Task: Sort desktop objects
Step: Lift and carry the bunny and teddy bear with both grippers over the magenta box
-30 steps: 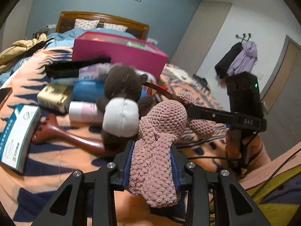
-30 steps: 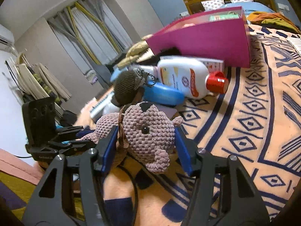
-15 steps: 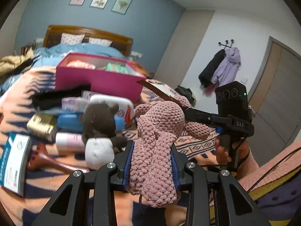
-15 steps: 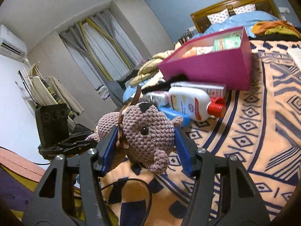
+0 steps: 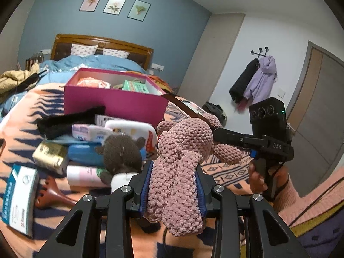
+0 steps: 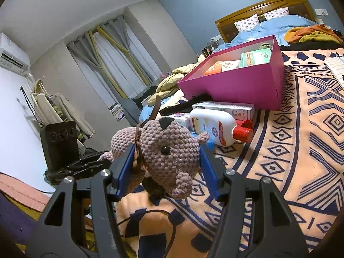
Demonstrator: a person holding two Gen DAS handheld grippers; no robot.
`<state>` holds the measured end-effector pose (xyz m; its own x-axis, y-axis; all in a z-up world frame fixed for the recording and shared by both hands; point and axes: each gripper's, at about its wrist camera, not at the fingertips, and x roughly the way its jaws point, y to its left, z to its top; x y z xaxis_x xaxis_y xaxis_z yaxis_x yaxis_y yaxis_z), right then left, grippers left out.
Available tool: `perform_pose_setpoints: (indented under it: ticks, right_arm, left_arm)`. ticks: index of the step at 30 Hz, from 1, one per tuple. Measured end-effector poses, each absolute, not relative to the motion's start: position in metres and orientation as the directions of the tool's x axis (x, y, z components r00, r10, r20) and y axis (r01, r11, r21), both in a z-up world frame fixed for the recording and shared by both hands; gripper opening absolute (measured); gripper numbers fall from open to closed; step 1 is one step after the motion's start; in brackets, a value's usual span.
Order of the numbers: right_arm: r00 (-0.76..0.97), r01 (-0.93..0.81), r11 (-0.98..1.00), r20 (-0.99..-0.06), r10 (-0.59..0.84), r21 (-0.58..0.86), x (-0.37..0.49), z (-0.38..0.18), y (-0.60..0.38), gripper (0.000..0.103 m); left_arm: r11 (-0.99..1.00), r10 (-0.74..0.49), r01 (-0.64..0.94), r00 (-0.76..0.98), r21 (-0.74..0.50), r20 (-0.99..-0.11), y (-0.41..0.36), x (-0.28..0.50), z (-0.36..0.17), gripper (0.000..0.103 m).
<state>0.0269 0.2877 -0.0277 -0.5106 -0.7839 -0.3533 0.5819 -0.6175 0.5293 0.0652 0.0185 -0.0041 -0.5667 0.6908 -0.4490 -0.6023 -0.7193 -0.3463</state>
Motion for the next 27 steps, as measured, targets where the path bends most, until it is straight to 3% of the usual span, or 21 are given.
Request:
perform_pose_setpoints:
  ticks: [27]
  right_arm:
    - [-0.599, 0.531, -0.692, -0.361, -0.714, 0.489, -0.044, 0.004, 0.275, 0.063]
  left_arm:
    - [-0.777, 0.62, -0.587, -0.649, -0.229, -0.44, 0.023, -0.021, 0.034, 0.035]
